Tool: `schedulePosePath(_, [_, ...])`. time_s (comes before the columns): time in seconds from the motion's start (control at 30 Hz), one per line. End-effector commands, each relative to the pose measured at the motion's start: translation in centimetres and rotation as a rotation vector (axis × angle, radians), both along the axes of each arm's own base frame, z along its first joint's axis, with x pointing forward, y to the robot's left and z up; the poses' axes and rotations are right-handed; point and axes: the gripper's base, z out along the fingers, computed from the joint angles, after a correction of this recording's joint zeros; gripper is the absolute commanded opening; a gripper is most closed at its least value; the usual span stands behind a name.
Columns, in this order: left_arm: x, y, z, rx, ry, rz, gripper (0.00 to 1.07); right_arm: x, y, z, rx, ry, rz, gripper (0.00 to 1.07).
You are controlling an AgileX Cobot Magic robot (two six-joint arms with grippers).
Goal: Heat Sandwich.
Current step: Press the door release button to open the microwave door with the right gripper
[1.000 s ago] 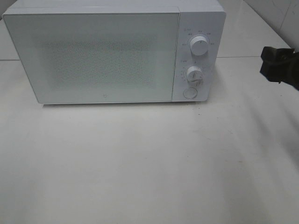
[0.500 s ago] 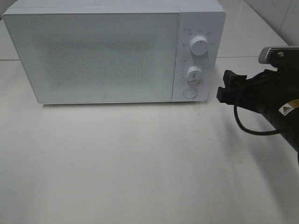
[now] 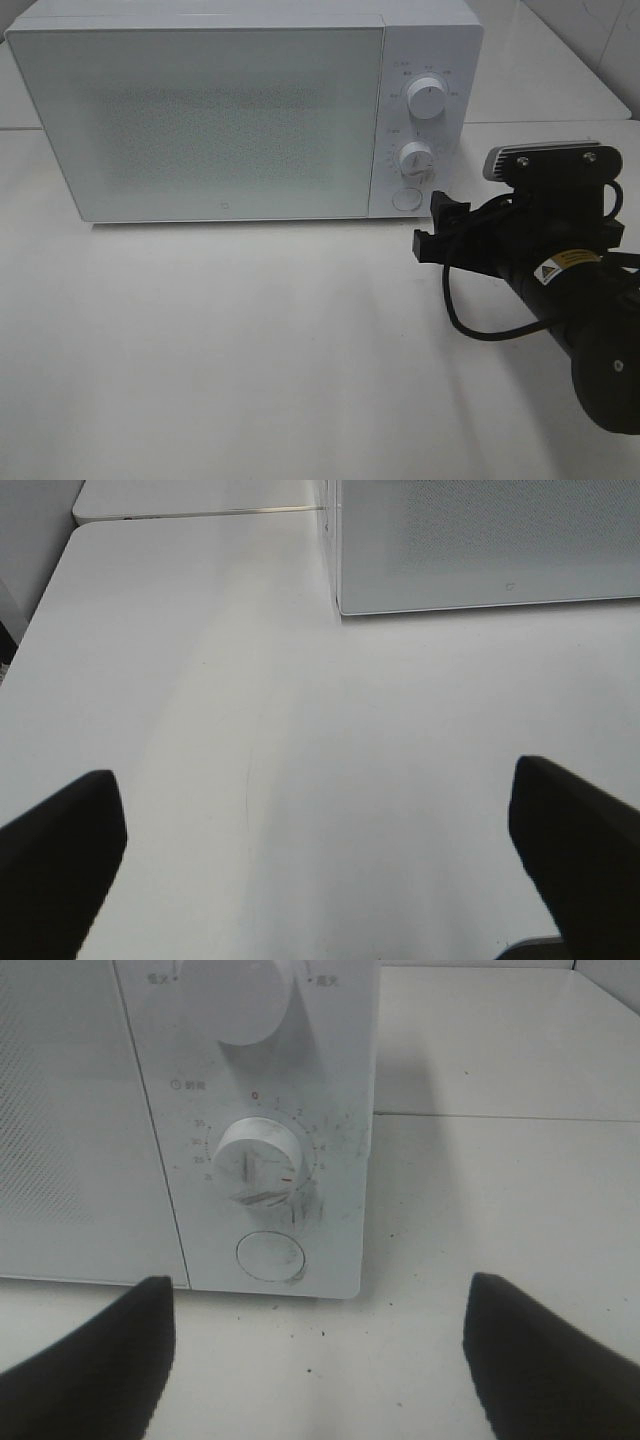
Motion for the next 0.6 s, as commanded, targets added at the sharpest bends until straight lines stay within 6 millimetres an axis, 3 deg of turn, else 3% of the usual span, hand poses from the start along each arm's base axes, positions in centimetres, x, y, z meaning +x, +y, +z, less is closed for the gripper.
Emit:
schedulePosePath(0.03, [-0.33,-0.04,0.06,-0.007,-0.041,0.002,1.0,0.29,0.79,-0.03,-0.029,-0.019,0.02,0.76])
schedulePosePath(0.37, [-0.33,-0.04,0.06,-0.007,-0.041,0.002,1.0,0.25,1.12,-0.33,-0.026,-0.007,0.005,0.76])
schedulePosePath(0.5, [-0.33,-0.04,0.06,-0.007,-0.041,0.002,1.0,0.23,1.12,-0.39,0.049,0.007,-0.016,0.76])
schedulePosePath(0.6, [-0.33,-0.04,0.06,-0.007,-0.041,0.002,1.0,0.17,1.14,-0.59,0.239,0.048,-0.07,0.76])
